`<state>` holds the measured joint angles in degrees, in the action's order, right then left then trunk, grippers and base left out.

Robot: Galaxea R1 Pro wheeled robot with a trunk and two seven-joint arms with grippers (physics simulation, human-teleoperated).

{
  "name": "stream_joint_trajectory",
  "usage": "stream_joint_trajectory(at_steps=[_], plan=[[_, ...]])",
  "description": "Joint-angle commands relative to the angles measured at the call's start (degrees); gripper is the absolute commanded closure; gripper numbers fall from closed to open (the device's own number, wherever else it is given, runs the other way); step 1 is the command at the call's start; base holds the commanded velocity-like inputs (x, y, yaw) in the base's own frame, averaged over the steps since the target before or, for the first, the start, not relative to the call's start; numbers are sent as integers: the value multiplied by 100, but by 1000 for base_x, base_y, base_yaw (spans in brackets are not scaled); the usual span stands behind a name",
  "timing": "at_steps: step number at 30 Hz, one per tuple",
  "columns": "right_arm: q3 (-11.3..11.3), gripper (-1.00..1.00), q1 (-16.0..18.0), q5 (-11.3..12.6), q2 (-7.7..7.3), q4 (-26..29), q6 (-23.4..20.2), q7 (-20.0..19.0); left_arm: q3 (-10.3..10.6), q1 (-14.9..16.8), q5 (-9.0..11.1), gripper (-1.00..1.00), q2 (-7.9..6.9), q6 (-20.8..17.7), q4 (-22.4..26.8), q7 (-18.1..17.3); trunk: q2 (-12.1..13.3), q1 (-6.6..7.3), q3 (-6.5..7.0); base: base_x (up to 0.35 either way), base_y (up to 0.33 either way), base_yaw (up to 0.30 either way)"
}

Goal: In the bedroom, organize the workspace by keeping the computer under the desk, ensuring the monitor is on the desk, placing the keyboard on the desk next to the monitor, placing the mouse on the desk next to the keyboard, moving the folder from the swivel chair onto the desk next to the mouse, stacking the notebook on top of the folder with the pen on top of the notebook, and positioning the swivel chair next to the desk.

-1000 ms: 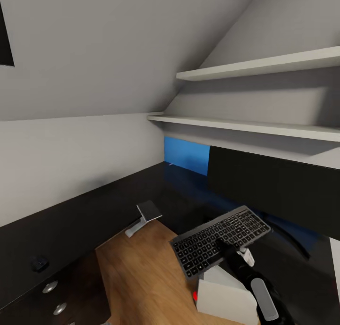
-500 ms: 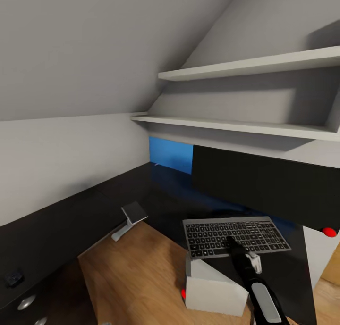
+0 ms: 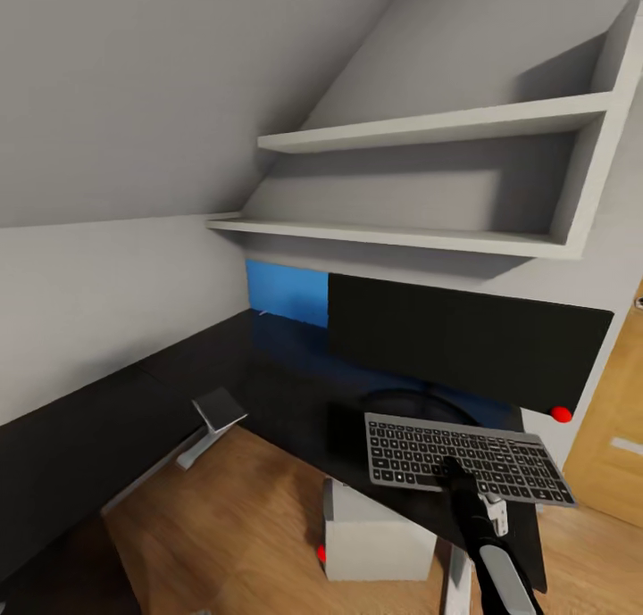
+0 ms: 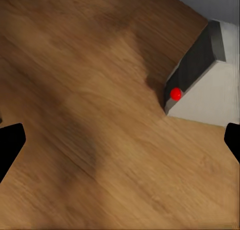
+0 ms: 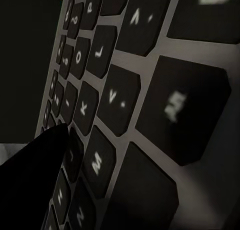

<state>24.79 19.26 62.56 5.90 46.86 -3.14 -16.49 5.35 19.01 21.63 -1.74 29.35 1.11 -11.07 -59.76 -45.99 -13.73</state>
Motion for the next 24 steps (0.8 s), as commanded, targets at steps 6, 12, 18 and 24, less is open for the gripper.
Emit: stream_joint_trajectory(at_steps=[6,12,18,24], plan=[[22,100,7,75,7,-42,-4,-30,47,3,61,-100,-2,18,-5,-27,-5,0,-7,0,0,-260],[19,100,7,80,13,-51,-2,-30,46,4,61,-100,-2,18,-5,-27,-5,0,-7,0,14,-260],[17,100,7,94,20,-54,-8,-55,45,4,65,-100,-2,18,-5,-27,-5,0,-18,0,174,-173],[-8,100,7,89,11,-56,-47,-65,45,4,64,-100,-8,18,-5,-27,-5,0,-23,0,102,-23]])
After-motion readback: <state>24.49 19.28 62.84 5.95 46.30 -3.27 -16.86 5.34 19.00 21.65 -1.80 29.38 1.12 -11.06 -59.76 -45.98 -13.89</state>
